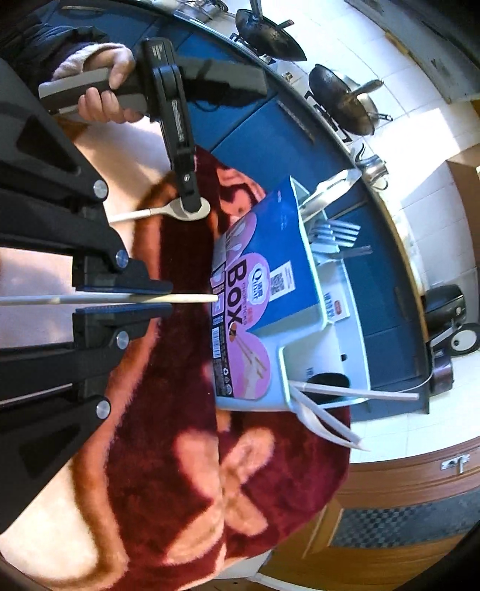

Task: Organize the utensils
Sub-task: 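Raise the beige spoon and wooden chopstick above the blue holder with both tools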

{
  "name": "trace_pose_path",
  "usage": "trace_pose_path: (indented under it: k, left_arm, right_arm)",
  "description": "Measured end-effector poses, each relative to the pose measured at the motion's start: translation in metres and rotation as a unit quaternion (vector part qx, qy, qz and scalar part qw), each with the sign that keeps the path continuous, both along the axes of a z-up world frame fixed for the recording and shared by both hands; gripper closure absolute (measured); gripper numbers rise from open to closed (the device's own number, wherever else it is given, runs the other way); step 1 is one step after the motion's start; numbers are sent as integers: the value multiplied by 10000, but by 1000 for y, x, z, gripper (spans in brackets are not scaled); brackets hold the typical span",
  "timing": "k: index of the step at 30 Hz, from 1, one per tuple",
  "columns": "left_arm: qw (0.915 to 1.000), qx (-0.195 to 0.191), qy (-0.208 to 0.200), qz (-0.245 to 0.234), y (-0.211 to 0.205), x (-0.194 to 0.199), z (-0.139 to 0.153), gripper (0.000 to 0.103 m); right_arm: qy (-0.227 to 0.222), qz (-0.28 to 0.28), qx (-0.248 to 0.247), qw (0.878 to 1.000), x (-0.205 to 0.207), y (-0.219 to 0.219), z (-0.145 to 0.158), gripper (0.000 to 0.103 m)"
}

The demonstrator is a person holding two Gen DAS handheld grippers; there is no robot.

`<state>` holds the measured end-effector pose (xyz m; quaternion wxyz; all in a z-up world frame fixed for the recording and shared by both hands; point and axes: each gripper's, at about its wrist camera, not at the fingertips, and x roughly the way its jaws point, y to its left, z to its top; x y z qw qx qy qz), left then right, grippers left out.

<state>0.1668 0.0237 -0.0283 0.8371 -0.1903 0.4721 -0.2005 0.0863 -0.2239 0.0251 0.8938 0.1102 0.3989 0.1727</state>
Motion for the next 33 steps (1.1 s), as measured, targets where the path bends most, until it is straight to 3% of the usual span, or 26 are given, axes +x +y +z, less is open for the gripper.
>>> trace_pose_path:
  k: [6,15,23,33]
  left_arm:
    - [9995,-146,-266,70,0,-10,8,96]
    - [9881,136,-1500,323,-5,-52,57,100]
    - [9610,439,-2648,659,-4,-83,115,101]
    - [9280,838,-3488,1005,-13,-76,170,101]
  right_arm:
    - [-217,-117,106,9996,-12,-4,3,97]
    - [-911,-498,212,9944,-41,-18,22,97]
    - [-1662,-721,155,9833,-71,-21,40,97]
    - [-1796,-840,374,9794,-81,-32,34,97]
